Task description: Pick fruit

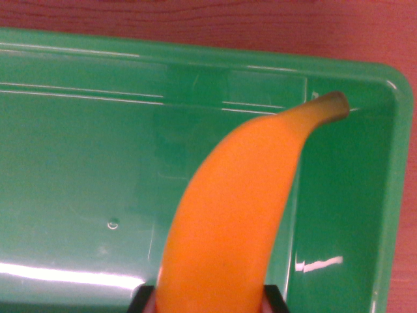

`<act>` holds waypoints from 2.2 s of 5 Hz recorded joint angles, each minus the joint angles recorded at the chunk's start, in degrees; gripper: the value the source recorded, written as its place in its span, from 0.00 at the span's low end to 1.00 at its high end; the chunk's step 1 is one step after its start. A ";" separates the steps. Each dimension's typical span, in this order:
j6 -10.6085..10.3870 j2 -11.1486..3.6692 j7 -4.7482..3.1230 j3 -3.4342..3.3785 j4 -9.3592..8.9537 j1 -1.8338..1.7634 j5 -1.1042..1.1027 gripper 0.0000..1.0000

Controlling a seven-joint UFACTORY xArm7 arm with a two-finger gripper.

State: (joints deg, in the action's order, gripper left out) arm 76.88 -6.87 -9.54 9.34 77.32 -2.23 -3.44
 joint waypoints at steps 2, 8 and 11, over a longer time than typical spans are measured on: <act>2.41 0.90 -0.05 0.02 1.52 -0.06 -0.10 1.00; 8.55 3.18 -0.18 0.08 5.40 -0.20 -0.37 1.00; 11.58 4.31 -0.25 0.11 7.32 -0.27 -0.50 1.00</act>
State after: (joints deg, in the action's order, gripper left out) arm 88.47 -2.56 -9.79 9.44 84.64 -2.50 -3.93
